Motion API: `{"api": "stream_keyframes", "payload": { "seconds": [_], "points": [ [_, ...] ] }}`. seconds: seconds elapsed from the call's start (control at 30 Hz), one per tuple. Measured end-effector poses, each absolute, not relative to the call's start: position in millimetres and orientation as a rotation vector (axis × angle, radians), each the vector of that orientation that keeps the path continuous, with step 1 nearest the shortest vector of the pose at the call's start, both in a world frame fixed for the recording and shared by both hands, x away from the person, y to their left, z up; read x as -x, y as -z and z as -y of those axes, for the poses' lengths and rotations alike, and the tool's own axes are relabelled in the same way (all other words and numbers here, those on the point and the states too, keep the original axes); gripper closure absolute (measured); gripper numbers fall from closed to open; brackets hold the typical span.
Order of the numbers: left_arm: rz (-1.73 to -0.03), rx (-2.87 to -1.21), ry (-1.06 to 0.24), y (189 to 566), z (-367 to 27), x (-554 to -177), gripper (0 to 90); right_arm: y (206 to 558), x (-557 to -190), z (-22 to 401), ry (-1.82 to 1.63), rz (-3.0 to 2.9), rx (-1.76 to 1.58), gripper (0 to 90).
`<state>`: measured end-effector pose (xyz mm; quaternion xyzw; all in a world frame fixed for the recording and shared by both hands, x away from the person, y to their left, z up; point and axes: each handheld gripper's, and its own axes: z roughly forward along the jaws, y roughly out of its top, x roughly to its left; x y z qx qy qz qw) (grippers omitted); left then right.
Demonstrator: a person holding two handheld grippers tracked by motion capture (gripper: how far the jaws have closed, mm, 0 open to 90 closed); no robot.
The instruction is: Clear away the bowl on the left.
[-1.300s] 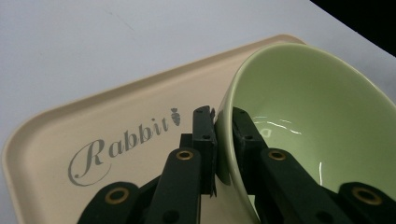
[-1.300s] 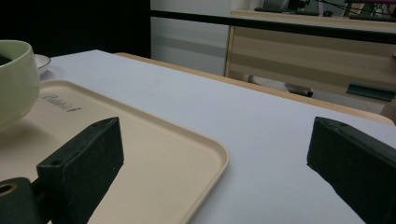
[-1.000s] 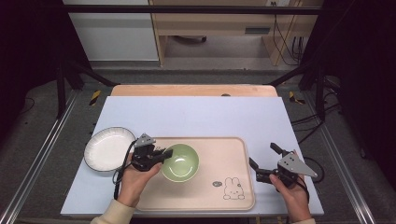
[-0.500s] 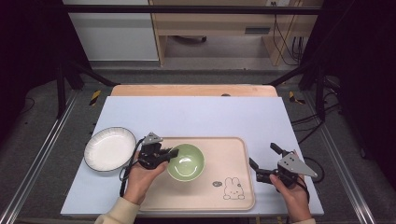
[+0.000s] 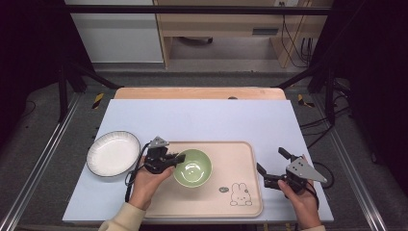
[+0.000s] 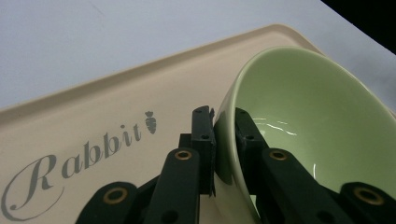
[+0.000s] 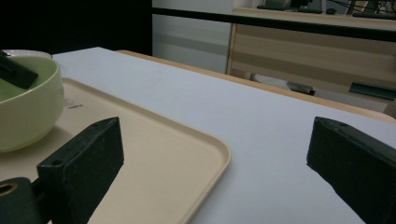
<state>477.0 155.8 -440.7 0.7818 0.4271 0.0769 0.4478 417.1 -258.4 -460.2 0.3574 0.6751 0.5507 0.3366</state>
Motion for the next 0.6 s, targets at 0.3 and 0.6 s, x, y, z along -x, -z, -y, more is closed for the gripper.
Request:
{"api": "stream_keyframes", "payload": {
  "seconds": [0.3, 0.6],
  "points": [
    [-1.062, -1.948, -0.178, 444.5, -153.7, -479.0, 81.4, 459.8, -416.5, 260.0, -1.436, -1.759, -0.936, 3.9],
    [-1.072, -1.953, -0.173, 448.5, -153.5, -480.4, 81.2, 460.0, -416.9, 260.2, -1.436, -1.760, -0.934, 3.9]
  ]
}}
